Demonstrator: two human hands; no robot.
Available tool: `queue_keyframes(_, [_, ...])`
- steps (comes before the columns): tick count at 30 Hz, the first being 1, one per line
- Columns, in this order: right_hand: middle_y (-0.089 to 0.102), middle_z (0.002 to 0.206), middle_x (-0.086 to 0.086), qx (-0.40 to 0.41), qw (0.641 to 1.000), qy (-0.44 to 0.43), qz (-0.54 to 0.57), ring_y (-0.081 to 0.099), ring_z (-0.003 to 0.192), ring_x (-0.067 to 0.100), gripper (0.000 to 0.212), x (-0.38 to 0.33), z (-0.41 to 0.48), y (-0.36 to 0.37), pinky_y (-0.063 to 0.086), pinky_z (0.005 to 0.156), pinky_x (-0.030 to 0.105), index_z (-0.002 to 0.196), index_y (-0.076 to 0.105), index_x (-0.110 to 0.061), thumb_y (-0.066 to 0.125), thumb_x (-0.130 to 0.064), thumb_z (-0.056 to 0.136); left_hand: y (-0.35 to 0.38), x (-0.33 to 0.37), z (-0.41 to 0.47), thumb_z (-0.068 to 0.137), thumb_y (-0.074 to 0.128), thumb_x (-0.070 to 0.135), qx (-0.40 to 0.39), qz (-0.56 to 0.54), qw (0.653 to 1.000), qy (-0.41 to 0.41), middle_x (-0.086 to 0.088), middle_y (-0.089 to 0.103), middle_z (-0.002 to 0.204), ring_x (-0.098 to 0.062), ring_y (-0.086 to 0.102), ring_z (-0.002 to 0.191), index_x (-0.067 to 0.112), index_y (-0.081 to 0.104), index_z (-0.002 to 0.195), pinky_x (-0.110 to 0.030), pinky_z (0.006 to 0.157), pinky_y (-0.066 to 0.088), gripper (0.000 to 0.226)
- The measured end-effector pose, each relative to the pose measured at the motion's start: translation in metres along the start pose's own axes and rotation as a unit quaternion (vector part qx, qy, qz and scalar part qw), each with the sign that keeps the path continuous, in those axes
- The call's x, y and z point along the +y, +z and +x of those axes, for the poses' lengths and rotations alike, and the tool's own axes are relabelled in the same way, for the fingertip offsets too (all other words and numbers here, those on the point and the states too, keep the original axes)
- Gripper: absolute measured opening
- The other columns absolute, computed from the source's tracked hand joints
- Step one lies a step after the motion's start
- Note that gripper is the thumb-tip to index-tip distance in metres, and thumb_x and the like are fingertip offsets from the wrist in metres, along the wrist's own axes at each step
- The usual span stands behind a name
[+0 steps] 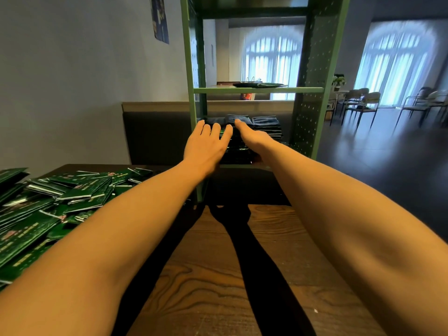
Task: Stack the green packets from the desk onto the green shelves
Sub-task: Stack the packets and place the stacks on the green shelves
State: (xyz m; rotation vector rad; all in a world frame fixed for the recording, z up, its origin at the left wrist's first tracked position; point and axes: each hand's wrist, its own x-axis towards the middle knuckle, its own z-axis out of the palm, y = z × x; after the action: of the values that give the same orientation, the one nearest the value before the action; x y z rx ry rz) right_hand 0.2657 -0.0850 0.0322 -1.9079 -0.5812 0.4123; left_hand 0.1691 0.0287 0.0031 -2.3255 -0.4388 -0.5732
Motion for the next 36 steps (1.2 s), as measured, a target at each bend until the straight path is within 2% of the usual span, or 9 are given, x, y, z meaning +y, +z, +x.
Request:
queue_keyframes(2, [0.039, 0.161, 0.019, 0.022, 1.0, -0.006, -0.014, 0.043, 0.143, 0.038, 0.091, 0.001, 0.001, 0.005, 0.039, 0.117, 0.05, 0.157, 0.036, -0.004, 0.04, -0.073, 0.097, 0.001, -0.001, 0.0, 0.083, 0.074, 0.036, -0.01, 0.005, 1.0, 0.002, -0.021, 0.038, 0.146, -0.037, 0.04, 0.135, 0.009, 0.009, 0.155, -0.048, 0.12, 0.015, 0.1])
queue_keyframes(5, [0.044, 0.157, 0.02, 0.066, 0.998, -0.024, -0.003, 0.046, 0.14, 0.036, 0.073, 0.005, 0.006, 0.011, 0.037, 0.115, 0.043, 0.155, 0.038, 0.0, 0.034, -0.055, 0.107, 0.001, 0.0, 0.001, 0.08, 0.077, 0.035, -0.013, -0.001, 1.0, 0.002, -0.019, 0.04, 0.145, -0.035, 0.038, 0.135, 0.01, 0.012, 0.154, -0.048, 0.121, 0.012, 0.101])
queue_keyframes(8, [0.035, 0.164, 0.017, 0.059, 0.997, -0.021, 0.048, 0.037, 0.148, 0.035, 0.064, 0.011, 0.007, 0.018, 0.03, 0.119, 0.044, 0.16, 0.028, -0.003, 0.029, -0.044, 0.111, 0.001, 0.001, -0.001, 0.083, 0.075, 0.032, -0.013, -0.033, 0.999, -0.009, -0.018, 0.036, 0.148, -0.035, 0.036, 0.137, 0.011, 0.011, 0.154, -0.048, 0.121, 0.015, 0.098])
queue_keyframes(16, [0.043, 0.157, 0.022, 0.078, 0.995, -0.016, 0.063, 0.043, 0.143, 0.035, 0.062, 0.006, 0.006, 0.03, 0.033, 0.115, 0.042, 0.155, 0.036, 0.002, 0.02, -0.041, 0.113, 0.011, 0.01, -0.009, 0.088, 0.056, 0.049, -0.033, -0.058, 0.997, -0.04, -0.024, 0.0, 0.162, -0.04, -0.001, 0.151, 0.01, -0.022, 0.153, -0.053, 0.12, -0.005, 0.109])
queue_keyframes(21, [0.04, 0.159, 0.02, 0.104, 0.989, 0.01, 0.107, 0.041, 0.143, 0.037, 0.064, 0.007, 0.007, 0.038, 0.032, 0.118, 0.047, 0.159, 0.03, -0.004, 0.026, -0.047, 0.111, 0.015, 0.014, -0.007, 0.092, 0.05, 0.049, -0.042, -0.075, 0.995, -0.052, -0.02, -0.011, 0.163, -0.037, -0.014, 0.15, 0.014, -0.029, 0.15, -0.054, 0.116, -0.015, 0.104])
queue_keyframes(26, [0.04, 0.156, 0.019, 0.158, 0.977, -0.01, 0.141, 0.042, 0.14, 0.038, 0.066, 0.01, 0.009, 0.034, 0.037, 0.116, 0.05, 0.154, 0.035, -0.008, 0.046, -0.051, 0.105, 0.013, 0.012, -0.008, 0.089, 0.053, 0.047, -0.037, -0.096, 0.994, -0.048, -0.02, -0.012, 0.163, -0.037, -0.013, 0.15, 0.015, -0.027, 0.151, -0.054, 0.116, -0.014, 0.107])
queue_keyframes(30, [0.043, 0.151, 0.015, 0.21, 0.968, -0.031, 0.137, 0.042, 0.137, 0.034, 0.059, 0.014, 0.008, 0.026, 0.04, 0.112, 0.047, 0.148, 0.04, -0.011, 0.051, -0.047, 0.104, 0.009, 0.009, -0.01, 0.085, 0.056, 0.05, -0.025, -0.125, 0.991, -0.039, -0.02, -0.013, 0.162, -0.037, -0.013, 0.15, 0.015, -0.023, 0.153, -0.053, 0.119, -0.008, 0.11])
queue_keyframes(33, [0.051, 0.14, 0.013, 0.236, 0.961, -0.057, 0.129, 0.046, 0.129, 0.03, 0.041, 0.017, 0.002, 0.019, 0.039, 0.102, 0.039, 0.134, 0.051, -0.012, 0.054, -0.038, 0.103, 0.001, 0.006, -0.011, 0.085, 0.056, 0.05, -0.024, -0.138, 0.989, -0.036, -0.019, -0.014, 0.163, -0.036, -0.014, 0.15, 0.017, -0.018, 0.155, -0.054, 0.12, -0.004, 0.107])
queue_keyframes(36, [0.06, 0.12, 0.008, 0.246, 0.956, -0.083, 0.137, 0.054, 0.106, 0.024, 0.022, 0.023, -0.007, 0.013, 0.039, 0.086, 0.035, 0.115, 0.052, -0.014, 0.056, -0.031, 0.101, -0.01, 0.003, -0.013, 0.085, 0.054, 0.047, -0.005, -0.142, 0.989, -0.037, -0.019, -0.003, 0.163, -0.036, -0.004, 0.151, 0.018, -0.003, 0.157, -0.055, 0.121, 0.004, 0.096])
